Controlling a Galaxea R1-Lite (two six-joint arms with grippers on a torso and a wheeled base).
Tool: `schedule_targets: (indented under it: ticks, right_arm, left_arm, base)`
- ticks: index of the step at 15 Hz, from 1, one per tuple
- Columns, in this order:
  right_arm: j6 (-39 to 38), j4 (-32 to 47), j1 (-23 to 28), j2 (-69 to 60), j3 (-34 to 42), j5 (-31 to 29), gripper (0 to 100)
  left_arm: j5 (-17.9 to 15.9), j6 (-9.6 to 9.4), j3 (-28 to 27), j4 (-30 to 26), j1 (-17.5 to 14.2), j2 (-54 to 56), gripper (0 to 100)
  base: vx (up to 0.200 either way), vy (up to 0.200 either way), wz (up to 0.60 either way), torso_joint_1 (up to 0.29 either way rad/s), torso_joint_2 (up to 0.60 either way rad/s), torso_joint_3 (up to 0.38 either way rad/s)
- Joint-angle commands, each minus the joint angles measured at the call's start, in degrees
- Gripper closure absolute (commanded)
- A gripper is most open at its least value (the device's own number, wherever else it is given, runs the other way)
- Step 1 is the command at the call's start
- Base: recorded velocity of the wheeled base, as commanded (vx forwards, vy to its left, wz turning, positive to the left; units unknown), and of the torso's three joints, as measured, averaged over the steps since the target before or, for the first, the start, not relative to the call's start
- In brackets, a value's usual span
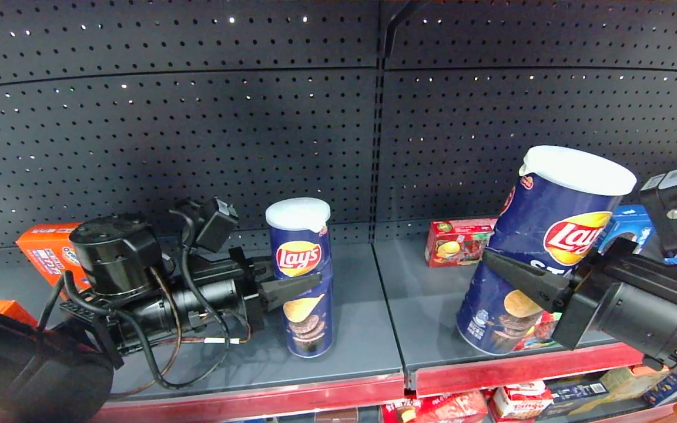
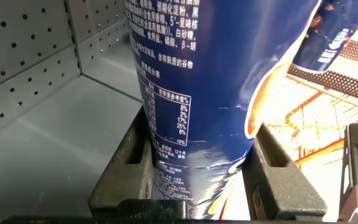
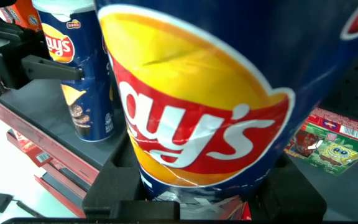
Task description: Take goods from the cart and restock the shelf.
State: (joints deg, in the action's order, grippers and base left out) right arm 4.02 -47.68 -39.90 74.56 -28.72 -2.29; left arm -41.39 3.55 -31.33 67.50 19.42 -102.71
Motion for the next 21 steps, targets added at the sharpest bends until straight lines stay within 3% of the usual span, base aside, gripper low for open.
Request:
schedule_targets:
  ticks: [1,6,12,16,17,21]
  right_arm:
    - [0.0,0.0,0.0,0.1,-0.1,0.0,100]
    - [0.0,0.0,0.0,0.1,-0.5,0.0,100]
    - [0.0,0.0,-0.1,0.2,-0.4,0.1,100]
    - [0.0,0.0,-0.1,0.3,-0.3,0.1,100]
    - [0.0,0.0,-0.1,0.3,-0.3,0.1,100]
    - [0.0,0.0,0.0,0.4,-0.1,0.1,100]
  left_arm:
    - [0.0,-0.03,0.2,0.0,0.0,0.0,100]
    - [0.0,-0.12,1.4,0.8,-0.4,-1.4,100]
    - [0.1,0.06,4.6,9.9,-0.4,-6.5,100]
    - [1.0,0.14,4.8,11.0,-0.5,-6.8,100]
    - [1.2,0.14,4.8,11.0,-0.5,-6.9,0]
    - [1.7,0.14,4.8,11.1,-0.4,-6.7,0]
  base:
    - [0.000,0.000,0.00,0.000,0.00,0.000]
    - [0.000,0.000,0.00,0.000,0.00,0.000]
    - [0.000,0.000,0.00,0.000,0.00,0.000]
    - [0.000,0.000,0.00,0.000,0.00,0.000]
    - [0.000,0.000,0.00,0.000,0.00,0.000]
    - [0.000,0.000,0.00,0.000,0.00,0.000]
